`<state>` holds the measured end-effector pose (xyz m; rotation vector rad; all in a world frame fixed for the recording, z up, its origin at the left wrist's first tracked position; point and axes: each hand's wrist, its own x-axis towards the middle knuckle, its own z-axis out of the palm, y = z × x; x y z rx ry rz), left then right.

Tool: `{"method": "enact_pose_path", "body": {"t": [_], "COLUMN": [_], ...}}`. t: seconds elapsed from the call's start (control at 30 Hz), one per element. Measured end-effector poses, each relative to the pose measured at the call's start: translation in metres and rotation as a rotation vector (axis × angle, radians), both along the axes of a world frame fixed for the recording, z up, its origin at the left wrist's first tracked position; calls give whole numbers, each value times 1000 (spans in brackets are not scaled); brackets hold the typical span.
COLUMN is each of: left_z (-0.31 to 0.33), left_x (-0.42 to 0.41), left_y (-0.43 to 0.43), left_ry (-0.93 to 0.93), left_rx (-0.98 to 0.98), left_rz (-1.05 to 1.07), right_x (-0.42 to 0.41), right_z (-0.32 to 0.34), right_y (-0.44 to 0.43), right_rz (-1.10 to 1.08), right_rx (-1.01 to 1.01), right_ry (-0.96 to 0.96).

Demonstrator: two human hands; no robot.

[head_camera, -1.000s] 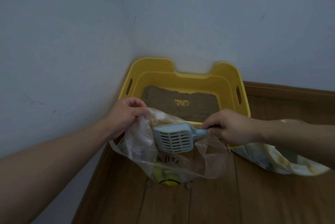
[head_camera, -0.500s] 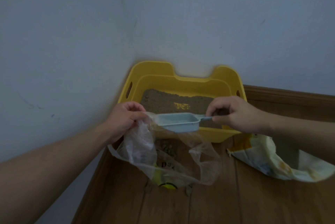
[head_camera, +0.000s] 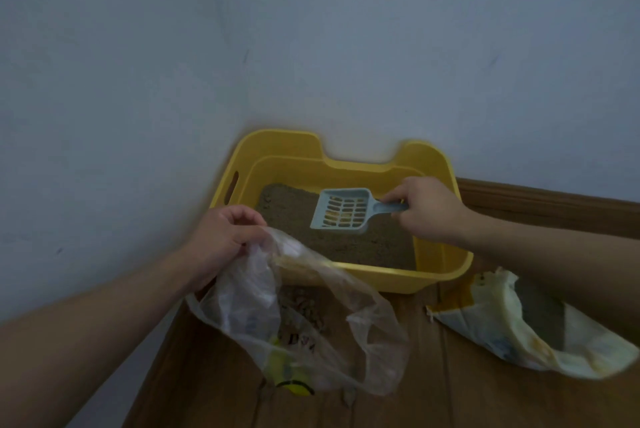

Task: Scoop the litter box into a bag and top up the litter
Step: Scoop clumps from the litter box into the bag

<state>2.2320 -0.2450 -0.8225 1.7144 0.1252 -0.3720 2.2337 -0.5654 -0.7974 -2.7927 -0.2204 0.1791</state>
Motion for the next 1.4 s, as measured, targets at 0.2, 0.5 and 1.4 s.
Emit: {"method": "enact_pose_path", "body": {"t": [0.2,0.5,1.4], "left_z": [-4,-2,-2], "left_x": [6,13,13], "left_y": [-3,1,6], "left_ry": [-5,12,-16], "left_rx": [6,-66,17], "left_rz": [-9,30,22], "right_x": [40,88,136], "right_z": [-25,-64,-126], "right_y": [3,30,114], "right_rz": [-82,-75,-31], "right_rx": [-109,-206,78], "right_ry": [112,189,230]}}
